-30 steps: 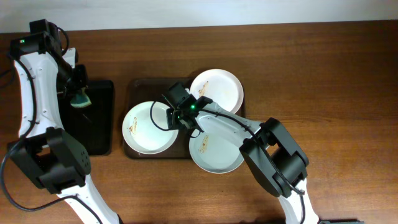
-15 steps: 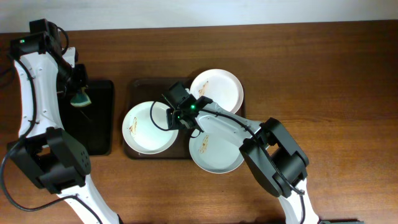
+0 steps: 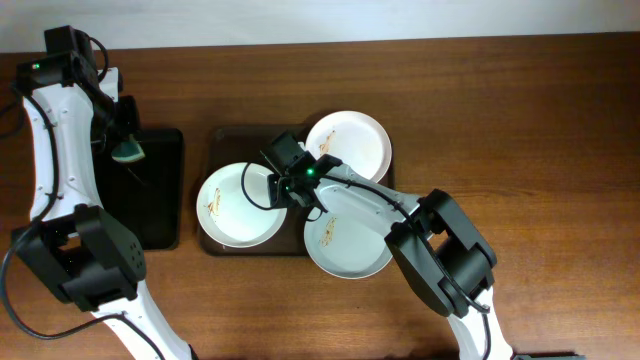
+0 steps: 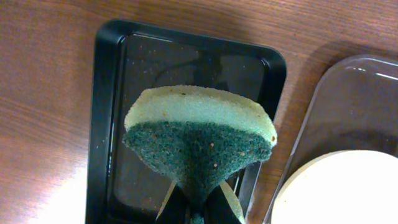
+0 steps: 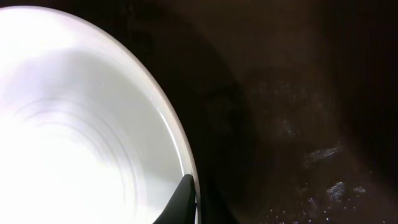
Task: Clean dirty plates on tray and stack at the side
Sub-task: 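Lift the sponge with the left gripper and bring it over the white plate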
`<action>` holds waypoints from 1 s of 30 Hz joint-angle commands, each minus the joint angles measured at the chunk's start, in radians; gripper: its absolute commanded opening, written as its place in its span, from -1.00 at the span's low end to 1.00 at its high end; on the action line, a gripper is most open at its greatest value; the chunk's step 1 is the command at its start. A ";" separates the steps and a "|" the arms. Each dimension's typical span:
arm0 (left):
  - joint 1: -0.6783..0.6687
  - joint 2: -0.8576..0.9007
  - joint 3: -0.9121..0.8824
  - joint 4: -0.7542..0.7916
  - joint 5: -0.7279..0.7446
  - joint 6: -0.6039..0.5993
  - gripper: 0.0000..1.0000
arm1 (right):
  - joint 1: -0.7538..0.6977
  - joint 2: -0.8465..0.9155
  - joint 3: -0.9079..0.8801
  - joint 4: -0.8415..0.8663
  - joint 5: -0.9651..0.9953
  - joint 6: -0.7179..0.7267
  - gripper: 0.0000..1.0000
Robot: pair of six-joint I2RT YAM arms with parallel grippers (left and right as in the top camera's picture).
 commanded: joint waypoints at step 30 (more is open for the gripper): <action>-0.309 -0.068 -0.515 0.320 0.176 -0.014 -0.98 | -0.094 0.027 0.008 -0.067 -0.066 0.032 -0.92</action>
